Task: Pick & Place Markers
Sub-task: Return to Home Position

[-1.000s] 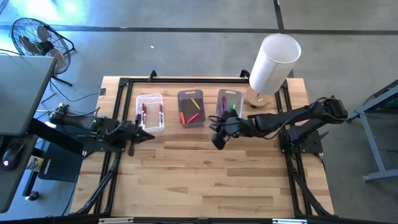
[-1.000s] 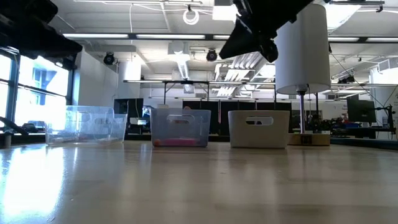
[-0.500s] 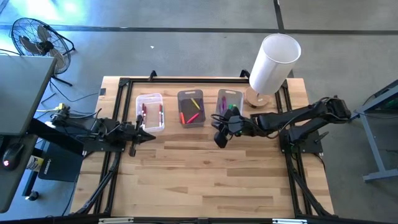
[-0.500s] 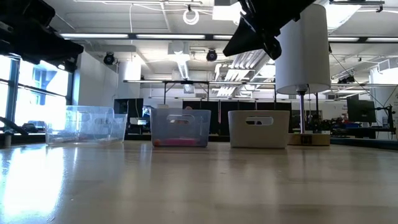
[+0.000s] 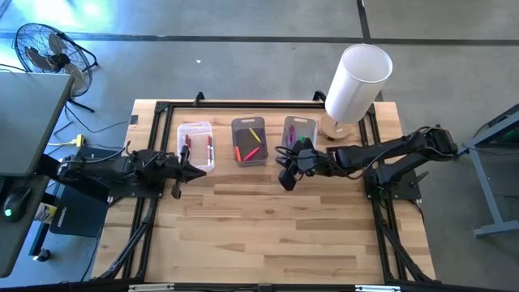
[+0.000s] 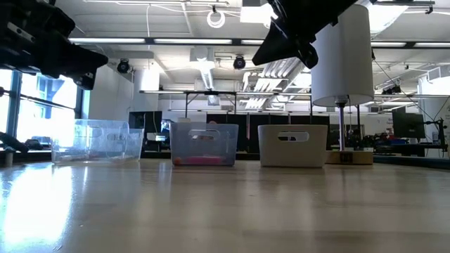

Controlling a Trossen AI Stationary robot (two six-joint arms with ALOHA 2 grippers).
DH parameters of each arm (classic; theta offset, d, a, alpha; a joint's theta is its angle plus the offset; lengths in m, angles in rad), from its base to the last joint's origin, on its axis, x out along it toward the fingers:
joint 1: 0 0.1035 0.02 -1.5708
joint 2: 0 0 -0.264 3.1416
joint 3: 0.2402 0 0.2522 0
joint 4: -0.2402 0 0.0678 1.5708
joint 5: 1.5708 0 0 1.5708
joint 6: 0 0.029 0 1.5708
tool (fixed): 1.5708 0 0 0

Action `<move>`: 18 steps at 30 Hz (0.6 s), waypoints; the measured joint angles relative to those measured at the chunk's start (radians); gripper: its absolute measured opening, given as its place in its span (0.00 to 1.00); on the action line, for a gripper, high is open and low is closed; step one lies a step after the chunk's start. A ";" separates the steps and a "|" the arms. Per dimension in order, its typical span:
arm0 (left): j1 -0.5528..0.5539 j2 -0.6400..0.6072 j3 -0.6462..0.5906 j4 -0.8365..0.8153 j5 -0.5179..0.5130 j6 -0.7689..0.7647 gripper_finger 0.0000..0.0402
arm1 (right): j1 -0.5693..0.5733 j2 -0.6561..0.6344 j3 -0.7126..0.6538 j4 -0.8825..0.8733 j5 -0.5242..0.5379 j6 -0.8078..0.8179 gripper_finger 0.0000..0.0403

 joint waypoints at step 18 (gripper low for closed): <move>-0.003 0.002 -0.002 -0.001 -0.005 0.005 0.00 | 0.049 -0.037 -0.101 -0.252 -0.052 -0.101 0.00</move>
